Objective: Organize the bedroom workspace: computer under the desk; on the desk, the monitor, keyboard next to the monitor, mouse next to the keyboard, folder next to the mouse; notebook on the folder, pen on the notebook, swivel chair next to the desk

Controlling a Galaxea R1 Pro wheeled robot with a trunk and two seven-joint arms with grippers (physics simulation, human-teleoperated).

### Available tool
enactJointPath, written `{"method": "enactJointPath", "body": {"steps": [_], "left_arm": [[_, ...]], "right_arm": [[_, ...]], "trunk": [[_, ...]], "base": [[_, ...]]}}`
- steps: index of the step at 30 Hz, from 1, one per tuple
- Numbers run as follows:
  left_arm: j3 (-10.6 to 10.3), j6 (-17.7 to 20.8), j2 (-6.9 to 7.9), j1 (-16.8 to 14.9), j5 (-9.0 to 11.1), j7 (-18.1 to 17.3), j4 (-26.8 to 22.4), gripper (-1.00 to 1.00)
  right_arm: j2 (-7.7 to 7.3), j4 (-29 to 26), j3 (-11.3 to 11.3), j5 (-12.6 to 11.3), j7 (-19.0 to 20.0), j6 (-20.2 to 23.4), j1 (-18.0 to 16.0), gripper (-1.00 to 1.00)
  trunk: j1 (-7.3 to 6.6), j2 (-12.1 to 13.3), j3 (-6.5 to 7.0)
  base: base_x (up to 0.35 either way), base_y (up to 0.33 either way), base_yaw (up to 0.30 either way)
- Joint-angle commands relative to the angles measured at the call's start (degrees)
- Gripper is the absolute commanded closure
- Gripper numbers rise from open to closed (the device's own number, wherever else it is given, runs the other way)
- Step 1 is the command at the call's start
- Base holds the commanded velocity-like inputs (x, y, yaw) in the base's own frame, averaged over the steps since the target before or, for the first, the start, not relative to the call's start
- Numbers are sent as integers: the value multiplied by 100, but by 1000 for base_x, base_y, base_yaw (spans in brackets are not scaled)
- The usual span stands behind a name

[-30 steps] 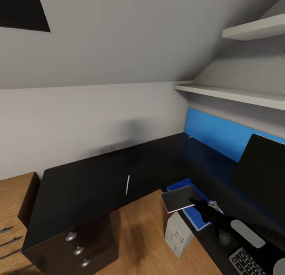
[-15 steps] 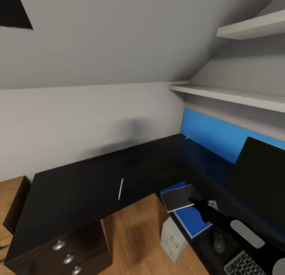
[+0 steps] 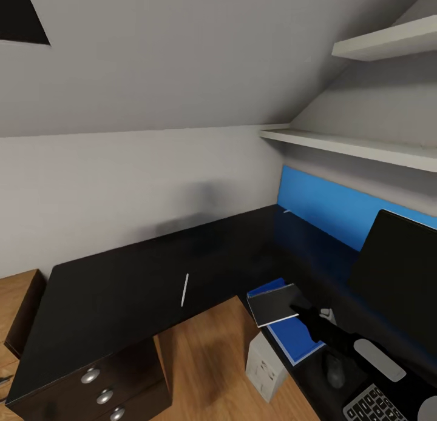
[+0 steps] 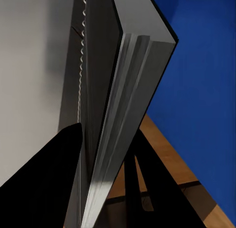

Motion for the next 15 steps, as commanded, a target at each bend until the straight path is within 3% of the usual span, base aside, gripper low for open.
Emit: {"method": "enactJointPath", "body": {"steps": [1, 11, 15], "left_arm": [[10, -1, -3, 3, 46, -29, -10, -100], [10, -1, -3, 3, 46, -29, -13, -100], [10, -3, -3, 3, 46, -29, -12, -100]], "right_arm": [[-5, 8, 32, -45, 15, 1, -9, 100], [3, 159, 38, -43, 12, -2, -9, 100], [5, 215, 40, -42, 12, -2, -9, 100]], "trunk": [[1, -5, -6], [1, -5, -6], [1, -5, -6]], "base": [[0, 0, 0], [0, -6, 0], [0, -149, 0]]}}
